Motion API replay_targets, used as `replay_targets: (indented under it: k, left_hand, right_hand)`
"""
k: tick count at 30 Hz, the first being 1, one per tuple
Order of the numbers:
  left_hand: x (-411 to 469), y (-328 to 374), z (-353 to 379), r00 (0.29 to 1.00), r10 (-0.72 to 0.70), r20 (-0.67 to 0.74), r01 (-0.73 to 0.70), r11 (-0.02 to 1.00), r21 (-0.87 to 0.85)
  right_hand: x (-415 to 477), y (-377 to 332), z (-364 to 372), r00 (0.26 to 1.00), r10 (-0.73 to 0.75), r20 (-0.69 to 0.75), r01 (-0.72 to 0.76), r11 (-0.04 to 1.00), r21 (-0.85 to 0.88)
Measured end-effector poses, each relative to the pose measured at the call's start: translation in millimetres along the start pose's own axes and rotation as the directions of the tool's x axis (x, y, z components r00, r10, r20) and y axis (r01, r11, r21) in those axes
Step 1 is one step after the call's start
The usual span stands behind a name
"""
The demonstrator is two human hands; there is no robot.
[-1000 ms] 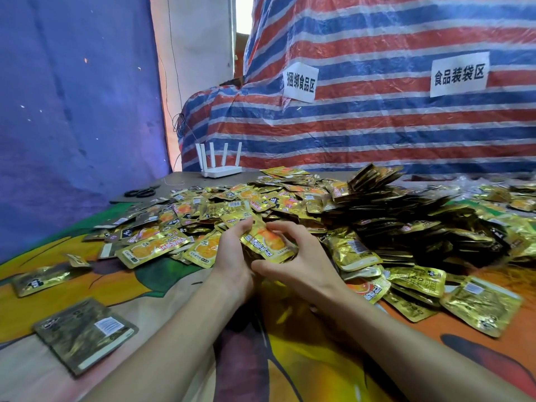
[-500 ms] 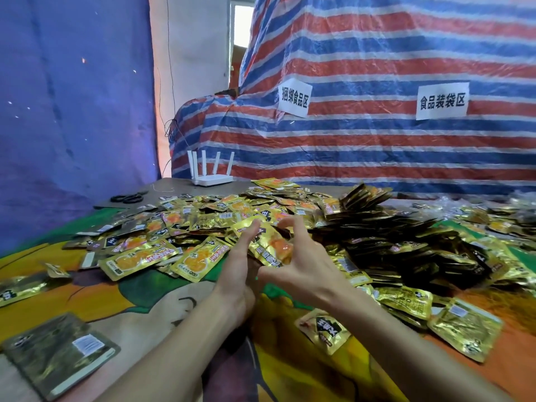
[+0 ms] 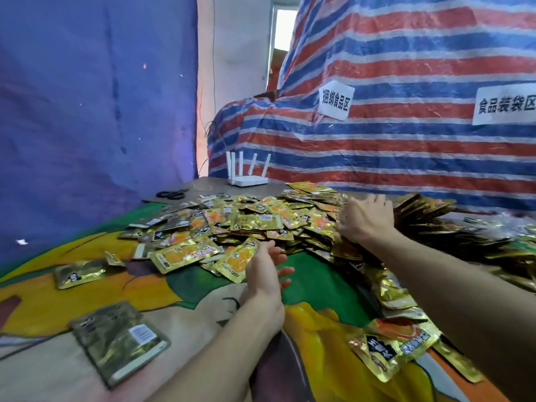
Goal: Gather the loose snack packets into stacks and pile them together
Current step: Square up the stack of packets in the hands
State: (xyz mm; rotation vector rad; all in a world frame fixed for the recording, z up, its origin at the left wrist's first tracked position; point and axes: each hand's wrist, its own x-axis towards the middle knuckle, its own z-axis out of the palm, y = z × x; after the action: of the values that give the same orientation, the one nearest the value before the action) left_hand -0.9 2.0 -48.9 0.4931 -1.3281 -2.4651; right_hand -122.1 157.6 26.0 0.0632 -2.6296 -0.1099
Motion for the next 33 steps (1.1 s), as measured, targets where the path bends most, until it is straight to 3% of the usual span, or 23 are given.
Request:
replay_targets:
  k: [3, 7, 10, 12, 15, 18, 22, 25, 28, 33]
  left_hand:
    - [-4, -2, 1, 0.999, 0.008, 0.036, -0.011, 0.996, 0.09]
    - [-11, 0, 3, 0.987, 0.069, 0.142, -0.102, 0.965, 0.243]
    - [-12, 2, 4, 0.965, 0.199, 0.172, -0.247, 0.909, 0.336]
    - [-12, -1, 2, 0.925, 0.344, 0.161, -0.379, 0.803, 0.46]
    - [-8, 3, -1, 0.856, 0.471, 0.212, -0.45, 0.478, 0.755]
    - [5, 24, -4, 0.875, 0.36, 0.324, -0.38, 0.093, 0.92]
    - [40, 52, -20, 0.958, 0.207, 0.196, -0.144, -0.241, 0.96]
    - [67, 60, -35, 0.99, 0.135, 0.042, 0.009, -0.357, 0.934]
    - [92, 65, -45, 0.998, 0.062, -0.032, 0.055, -0.42, 0.906]
    - [119, 72, -57, 0.996, -0.067, -0.057, 0.027, -0.384, 0.923]
  right_hand:
    - [-7, -7, 12, 0.999, 0.026, 0.043, -0.02, 0.992, -0.121]
    - [-17, -14, 8, 1.0, 0.018, 0.016, -0.016, 0.992, -0.127]
    - [-26, -20, 5, 1.0, -0.025, 0.0, 0.025, 0.998, -0.063]
    - [-33, -25, 5, 0.996, -0.085, -0.01, 0.085, 0.996, -0.009]
    - [-41, -40, 6, 0.983, -0.183, -0.025, 0.184, 0.98, 0.075]
    - [-45, -57, 12, 0.963, -0.267, -0.03, 0.268, 0.951, 0.153]
    - [-39, -80, 22, 0.941, -0.338, 0.005, 0.331, 0.925, 0.186]
    - [-26, -95, 32, 0.929, -0.36, 0.089, 0.336, 0.918, 0.212]
    - [-9, -109, 45, 0.905, -0.395, 0.16, 0.358, 0.909, 0.215]
    - [13, -128, 65, 0.9, -0.362, 0.242, 0.263, 0.895, 0.361]
